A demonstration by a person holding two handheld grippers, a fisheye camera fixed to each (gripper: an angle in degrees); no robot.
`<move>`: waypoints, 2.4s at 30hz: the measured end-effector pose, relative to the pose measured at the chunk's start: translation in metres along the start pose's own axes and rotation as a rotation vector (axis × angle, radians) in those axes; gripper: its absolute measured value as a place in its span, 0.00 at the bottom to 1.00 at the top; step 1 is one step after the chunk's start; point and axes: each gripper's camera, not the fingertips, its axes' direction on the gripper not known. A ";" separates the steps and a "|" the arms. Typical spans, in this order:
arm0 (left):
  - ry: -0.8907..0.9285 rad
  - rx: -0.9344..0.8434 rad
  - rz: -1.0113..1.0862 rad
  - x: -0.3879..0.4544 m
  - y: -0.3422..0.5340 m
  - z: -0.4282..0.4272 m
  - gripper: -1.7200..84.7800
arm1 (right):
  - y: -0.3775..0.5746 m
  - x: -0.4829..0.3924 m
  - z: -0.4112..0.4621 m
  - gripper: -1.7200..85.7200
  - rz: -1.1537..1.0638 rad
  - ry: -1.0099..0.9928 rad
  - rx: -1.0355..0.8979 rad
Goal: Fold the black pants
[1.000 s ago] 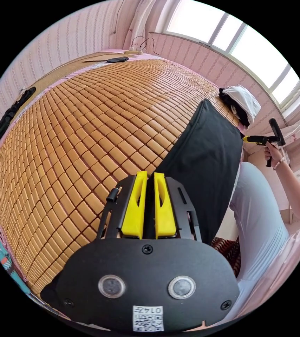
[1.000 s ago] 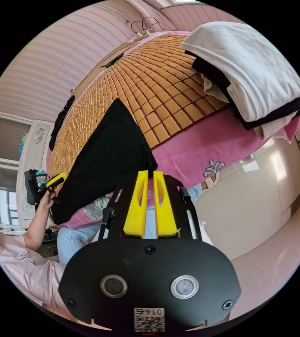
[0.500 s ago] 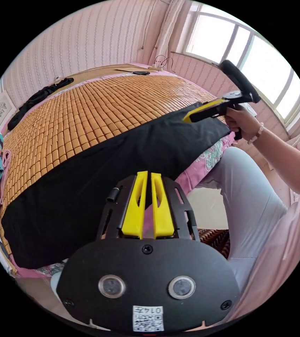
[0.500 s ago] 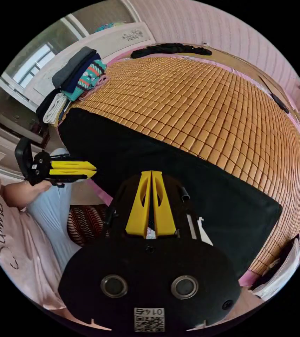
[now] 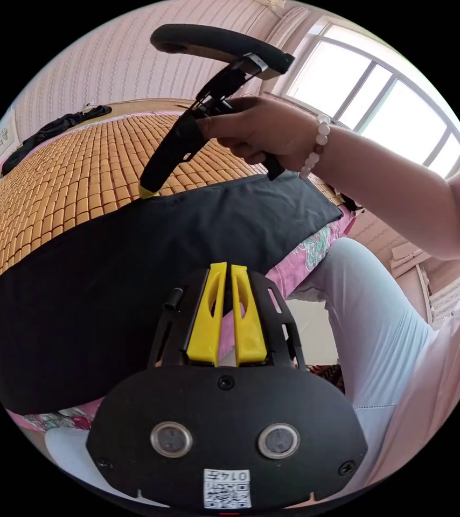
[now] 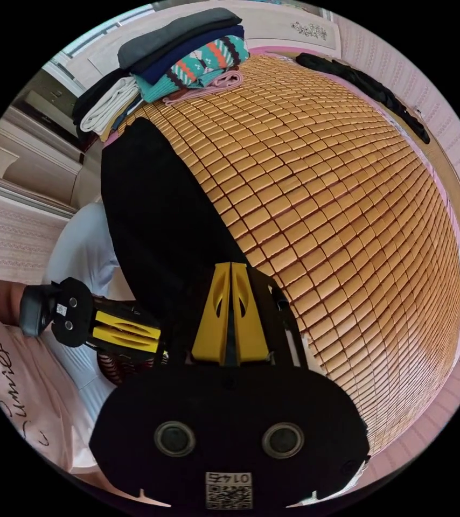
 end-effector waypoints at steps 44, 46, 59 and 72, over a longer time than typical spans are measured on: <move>-0.126 -0.058 0.208 0.073 0.022 0.067 0.01 | -0.079 0.064 0.073 0.01 -0.055 -0.021 -0.664; -0.125 -0.021 0.181 0.075 0.024 0.069 0.01 | -0.060 0.065 0.061 0.01 -0.056 -0.006 -0.610; -0.036 0.035 0.226 0.095 -0.018 0.050 0.07 | 0.381 0.129 -0.105 0.12 0.793 0.101 0.533; 0.070 -0.050 0.528 0.176 -0.232 0.184 0.13 | 0.660 0.170 -0.099 0.17 1.309 0.087 0.654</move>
